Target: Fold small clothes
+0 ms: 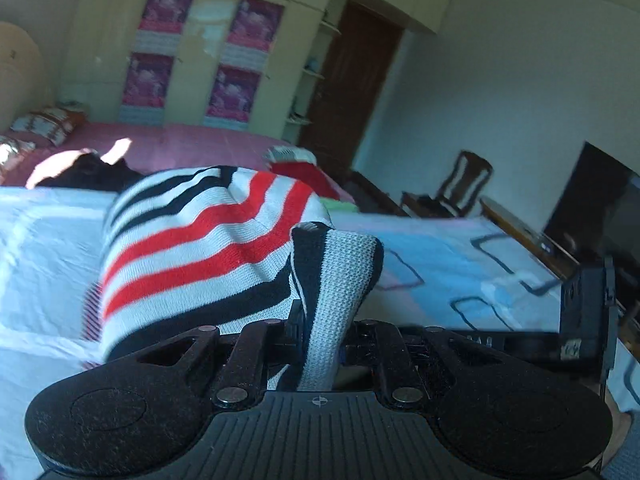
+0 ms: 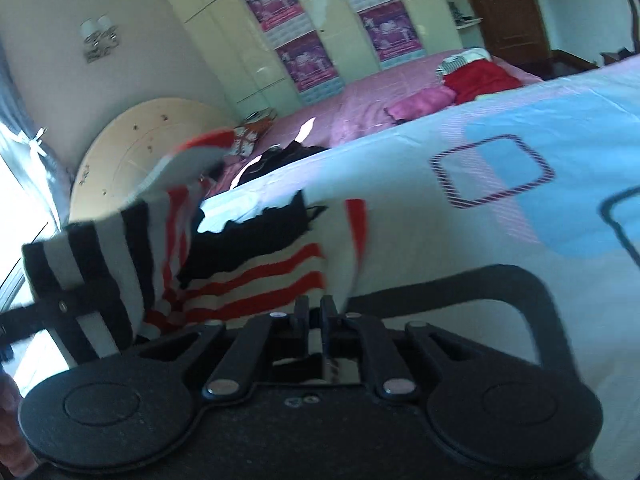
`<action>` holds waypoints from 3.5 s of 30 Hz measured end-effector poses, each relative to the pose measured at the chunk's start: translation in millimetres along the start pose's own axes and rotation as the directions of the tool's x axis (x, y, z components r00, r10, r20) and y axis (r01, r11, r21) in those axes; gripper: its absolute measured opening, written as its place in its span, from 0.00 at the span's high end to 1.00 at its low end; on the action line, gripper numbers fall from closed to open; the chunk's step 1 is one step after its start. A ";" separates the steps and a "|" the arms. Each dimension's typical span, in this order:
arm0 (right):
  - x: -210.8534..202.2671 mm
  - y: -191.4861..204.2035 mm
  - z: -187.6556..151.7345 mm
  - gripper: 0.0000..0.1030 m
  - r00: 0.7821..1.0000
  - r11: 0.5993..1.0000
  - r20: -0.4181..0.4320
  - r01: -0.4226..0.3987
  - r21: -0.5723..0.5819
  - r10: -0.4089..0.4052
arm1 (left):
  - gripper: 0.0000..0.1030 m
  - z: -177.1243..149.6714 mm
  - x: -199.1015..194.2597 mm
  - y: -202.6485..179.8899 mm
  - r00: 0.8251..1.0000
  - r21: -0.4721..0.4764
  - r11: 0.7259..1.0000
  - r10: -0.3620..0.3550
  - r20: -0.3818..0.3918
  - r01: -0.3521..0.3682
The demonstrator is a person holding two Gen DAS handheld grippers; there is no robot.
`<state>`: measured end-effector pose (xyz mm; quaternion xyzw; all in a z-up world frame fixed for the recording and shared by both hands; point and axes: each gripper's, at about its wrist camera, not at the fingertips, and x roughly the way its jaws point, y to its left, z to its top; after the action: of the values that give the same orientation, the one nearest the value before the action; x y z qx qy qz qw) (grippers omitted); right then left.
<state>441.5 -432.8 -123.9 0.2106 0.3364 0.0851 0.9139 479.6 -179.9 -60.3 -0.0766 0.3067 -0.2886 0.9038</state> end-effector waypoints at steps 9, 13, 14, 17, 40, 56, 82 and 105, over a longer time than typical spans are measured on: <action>-43.2 -53.3 -9.9 0.57 1.000 0.994 0.029 0.002 0.108 -0.005 | 0.59 -14.9 -47.9 -25.1 1.000 -0.025 1.000 0.002 0.021 -0.002; -22.5 -38.6 -2.8 0.37 0.998 0.993 0.005 -0.063 0.098 0.063 | 0.58 2.1 -65.9 46.8 0.988 -0.120 0.981 0.154 0.027 -0.150; -11.9 -33.2 -0.5 0.37 0.997 0.993 -0.008 -0.070 0.096 0.071 | 0.58 3.1 -65.5 64.8 0.987 -0.156 0.975 0.159 0.012 -0.156; 23.6 -17.5 8.2 0.37 0.993 0.992 -0.076 -0.078 0.101 0.085 | 0.58 1.8 -58.2 106.9 0.987 -0.254 0.954 0.154 -0.038 -0.158; 86.3 20.5 16.0 0.68 0.988 0.990 -0.141 -0.080 -0.117 0.063 | 0.40 -47.7 -27.8 135.8 0.993 -0.295 0.948 0.102 -0.066 -0.116; 12.2 35.6 7.2 0.56 0.993 0.978 -0.075 -0.101 -0.180 0.089 | 0.30 -27.0 -15.7 115.6 0.986 -0.164 0.975 0.135 -0.096 -0.149; -9.7 35.3 -10.7 0.77 0.981 0.933 -0.140 -0.176 -0.315 0.137 | 0.30 -62.9 -44.3 73.4 0.954 -0.078 0.956 0.272 -0.123 -0.283; 67.4 40.4 12.0 0.87 0.992 0.963 -0.118 0.006 -0.268 -0.038 | 0.30 -19.8 13.7 124.5 0.987 -0.211 0.968 0.117 -0.110 -0.138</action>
<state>499.9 -380.5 -136.9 0.0762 0.3792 0.1322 0.9126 535.7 -84.7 -122.4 -0.1412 0.3840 -0.1981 0.8907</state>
